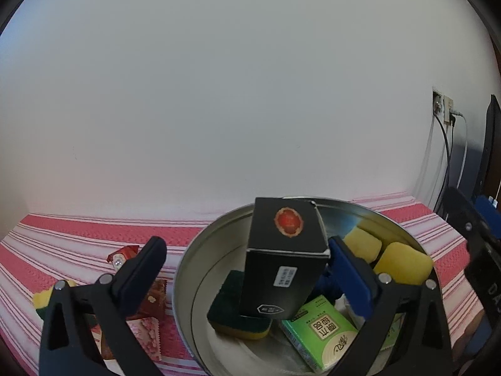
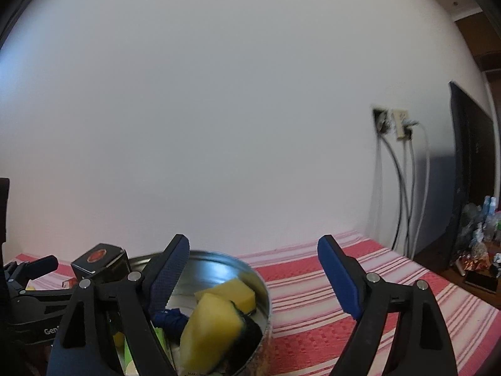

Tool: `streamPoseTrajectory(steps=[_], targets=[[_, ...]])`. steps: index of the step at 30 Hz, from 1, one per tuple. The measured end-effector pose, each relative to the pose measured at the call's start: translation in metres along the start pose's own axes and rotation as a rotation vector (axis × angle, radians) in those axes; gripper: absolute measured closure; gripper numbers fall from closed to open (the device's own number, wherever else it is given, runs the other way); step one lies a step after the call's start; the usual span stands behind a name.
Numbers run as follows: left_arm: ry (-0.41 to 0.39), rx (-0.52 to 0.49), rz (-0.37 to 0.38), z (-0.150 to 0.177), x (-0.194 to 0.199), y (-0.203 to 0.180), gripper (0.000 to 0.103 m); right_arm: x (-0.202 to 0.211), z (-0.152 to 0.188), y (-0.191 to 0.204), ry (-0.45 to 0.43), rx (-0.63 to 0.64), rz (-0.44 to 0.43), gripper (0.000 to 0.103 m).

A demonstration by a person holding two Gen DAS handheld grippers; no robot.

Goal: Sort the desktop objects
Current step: 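Open both tools to drop the sponge and black tea box into the tin, then withdraw both tools from the tin toward the remaining sponge and packets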

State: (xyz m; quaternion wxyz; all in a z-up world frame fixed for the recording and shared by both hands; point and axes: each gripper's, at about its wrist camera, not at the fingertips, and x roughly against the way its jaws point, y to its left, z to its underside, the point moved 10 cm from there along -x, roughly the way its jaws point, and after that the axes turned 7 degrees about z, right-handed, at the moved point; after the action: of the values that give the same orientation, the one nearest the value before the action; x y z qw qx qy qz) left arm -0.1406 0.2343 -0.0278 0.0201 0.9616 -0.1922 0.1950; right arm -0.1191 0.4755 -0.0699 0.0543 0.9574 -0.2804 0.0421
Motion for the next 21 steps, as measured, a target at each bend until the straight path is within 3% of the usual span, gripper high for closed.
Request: streamPoseTrajectory(steps=[3, 8, 14, 21], targets=[[-0.022, 0.016, -0.015, -0.004, 0.005, 0.002, 0.001, 0.01, -0.005, -0.003, -0.026, -0.001, 0.036, 0.007], [-0.019, 0.038, -0.009, 0.001, 0.001, 0.006, 0.001, 0.018, 0.002, 0.0, 0.022, -0.025, 0.018, 0.007], [-0.006, 0.002, -0.035, 0.01, 0.001, 0.006, 0.001, 0.022, 0.004, 0.003, 0.043, 0.023, 0.059, 0.007], [0.008, -0.012, -0.059, 0.018, 0.006, 0.014, 0.001, 0.038, 0.002, 0.02, 0.001, 0.036, 0.071, 0.007]])
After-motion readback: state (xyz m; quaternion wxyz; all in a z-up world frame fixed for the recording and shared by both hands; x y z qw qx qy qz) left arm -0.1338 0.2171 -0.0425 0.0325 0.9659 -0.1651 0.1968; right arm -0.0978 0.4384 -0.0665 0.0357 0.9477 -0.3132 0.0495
